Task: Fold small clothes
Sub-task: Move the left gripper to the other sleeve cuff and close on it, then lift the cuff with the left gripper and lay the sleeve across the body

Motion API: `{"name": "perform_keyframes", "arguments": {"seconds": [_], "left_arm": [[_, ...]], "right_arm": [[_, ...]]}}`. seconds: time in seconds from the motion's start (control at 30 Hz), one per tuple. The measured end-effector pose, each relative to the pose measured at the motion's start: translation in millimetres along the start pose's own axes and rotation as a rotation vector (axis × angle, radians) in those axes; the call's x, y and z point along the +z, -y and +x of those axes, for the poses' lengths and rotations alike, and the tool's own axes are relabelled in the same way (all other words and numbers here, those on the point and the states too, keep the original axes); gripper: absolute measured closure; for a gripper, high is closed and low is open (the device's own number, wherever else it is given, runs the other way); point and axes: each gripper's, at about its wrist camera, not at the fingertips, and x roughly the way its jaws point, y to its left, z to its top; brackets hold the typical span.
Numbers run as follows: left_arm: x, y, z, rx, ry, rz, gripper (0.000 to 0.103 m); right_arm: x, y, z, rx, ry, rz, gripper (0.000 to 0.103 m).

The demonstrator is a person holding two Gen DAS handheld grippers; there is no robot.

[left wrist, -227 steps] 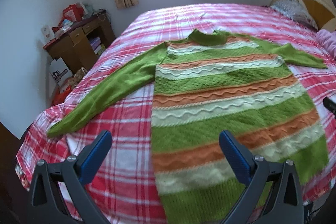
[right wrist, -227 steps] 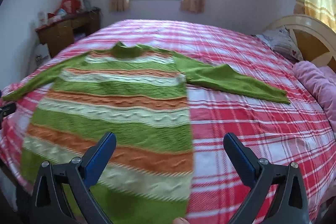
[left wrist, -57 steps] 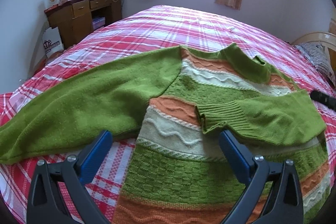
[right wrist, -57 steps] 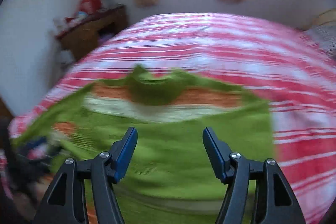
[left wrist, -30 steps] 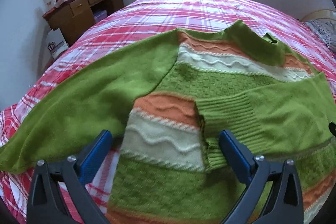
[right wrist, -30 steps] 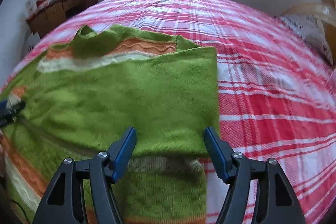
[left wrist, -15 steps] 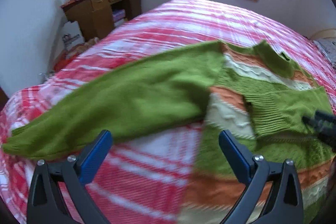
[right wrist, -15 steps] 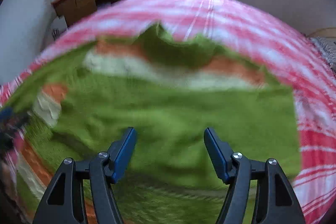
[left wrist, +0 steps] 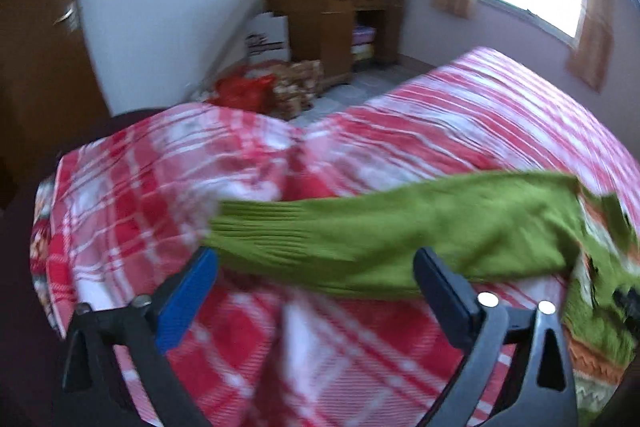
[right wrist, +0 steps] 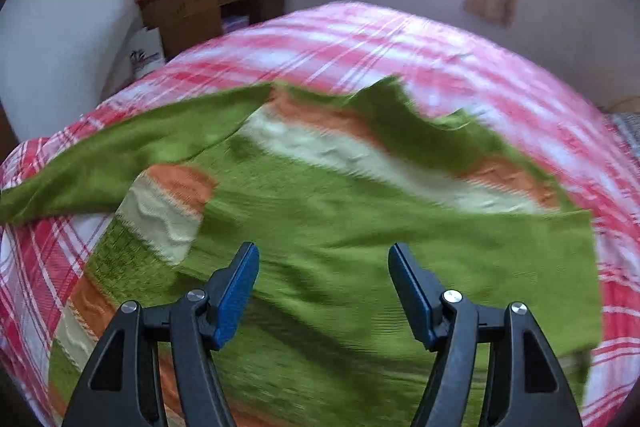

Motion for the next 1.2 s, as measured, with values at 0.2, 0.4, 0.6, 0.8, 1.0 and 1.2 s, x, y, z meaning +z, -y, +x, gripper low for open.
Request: {"name": "perform_keyframes", "arguments": {"seconds": [0.2, 0.4, 0.6, 0.8, 1.0, 1.2], "left_arm": [[4.6, -45.8, 20.8, 0.001, -0.066, -0.108, 0.022], [3.7, -58.5, 48.3, -0.106, -0.158, -0.22, 0.043], [9.8, -46.5, 59.9, -0.097, -0.152, -0.177, 0.062], [17.8, -40.6, 55.5, -0.131, -0.12, -0.127, 0.091], [32.0, -30.6, 37.6, -0.151, -0.069, -0.083, 0.092], [51.7, -18.9, 13.8, -0.197, -0.026, -0.061, 0.092]], "right_arm": [[-16.8, -15.9, 3.4, -0.003, 0.009, -0.019, 0.035], [-20.9, -33.7, -0.7, -0.095, 0.046, -0.089, 0.035], [-22.1, -41.5, -3.1, -0.15, 0.063, -0.13, 0.035], [-22.0, -36.3, -1.3, -0.123, 0.054, -0.098, 0.033], [-22.5, -36.3, -0.8, -0.136, 0.059, -0.107, 0.033], [-22.6, -37.2, -1.2, -0.136, 0.058, -0.107, 0.032]]}}
